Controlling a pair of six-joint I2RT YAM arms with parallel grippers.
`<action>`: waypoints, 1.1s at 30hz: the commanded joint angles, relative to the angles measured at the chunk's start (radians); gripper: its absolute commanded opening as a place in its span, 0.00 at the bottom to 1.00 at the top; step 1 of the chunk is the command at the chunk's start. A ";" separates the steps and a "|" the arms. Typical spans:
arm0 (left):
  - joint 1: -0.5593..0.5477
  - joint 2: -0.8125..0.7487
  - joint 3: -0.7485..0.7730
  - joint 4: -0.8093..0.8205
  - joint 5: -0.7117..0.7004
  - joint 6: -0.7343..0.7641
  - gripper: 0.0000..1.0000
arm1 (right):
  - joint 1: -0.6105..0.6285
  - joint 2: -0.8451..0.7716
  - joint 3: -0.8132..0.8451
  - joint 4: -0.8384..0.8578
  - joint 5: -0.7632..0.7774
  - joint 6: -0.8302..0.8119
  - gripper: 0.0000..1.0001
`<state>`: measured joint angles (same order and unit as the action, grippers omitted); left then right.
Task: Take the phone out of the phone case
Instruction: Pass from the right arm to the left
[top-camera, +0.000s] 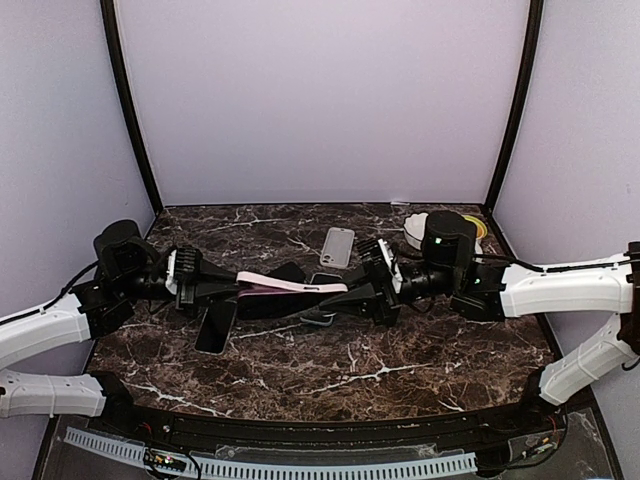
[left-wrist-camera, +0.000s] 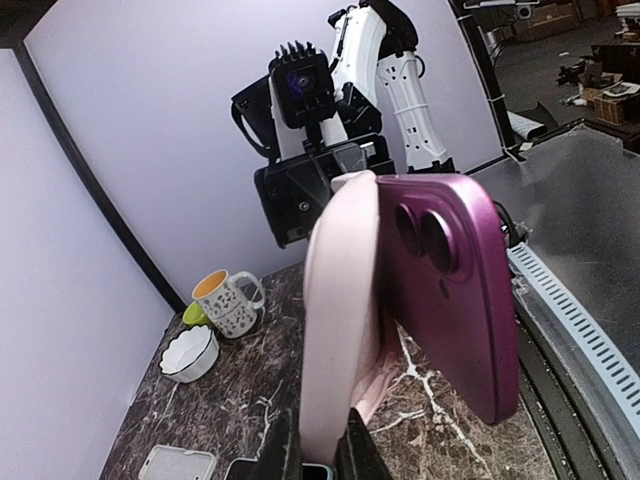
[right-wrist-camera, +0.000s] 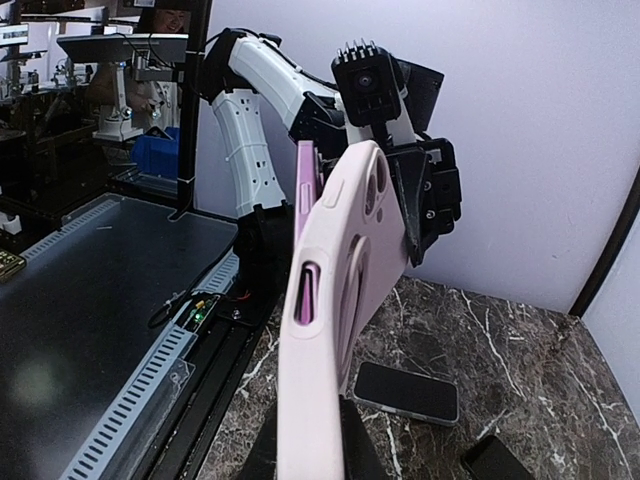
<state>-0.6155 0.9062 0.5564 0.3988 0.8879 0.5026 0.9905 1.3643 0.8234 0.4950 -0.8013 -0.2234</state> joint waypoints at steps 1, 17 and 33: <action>0.004 0.007 0.021 0.011 -0.228 0.075 0.06 | 0.072 -0.012 0.050 0.016 -0.127 -0.009 0.00; 0.005 -0.091 0.052 -0.361 -0.319 0.427 0.48 | -0.077 -0.201 -0.001 -0.261 0.279 -0.292 0.00; 0.007 -0.037 0.006 -0.057 0.116 0.088 0.47 | -0.018 -0.118 0.033 -0.241 0.354 -0.411 0.00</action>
<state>-0.6125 0.8471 0.5755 0.2115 0.8970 0.7208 0.9428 1.2190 0.8185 0.1658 -0.4679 -0.5838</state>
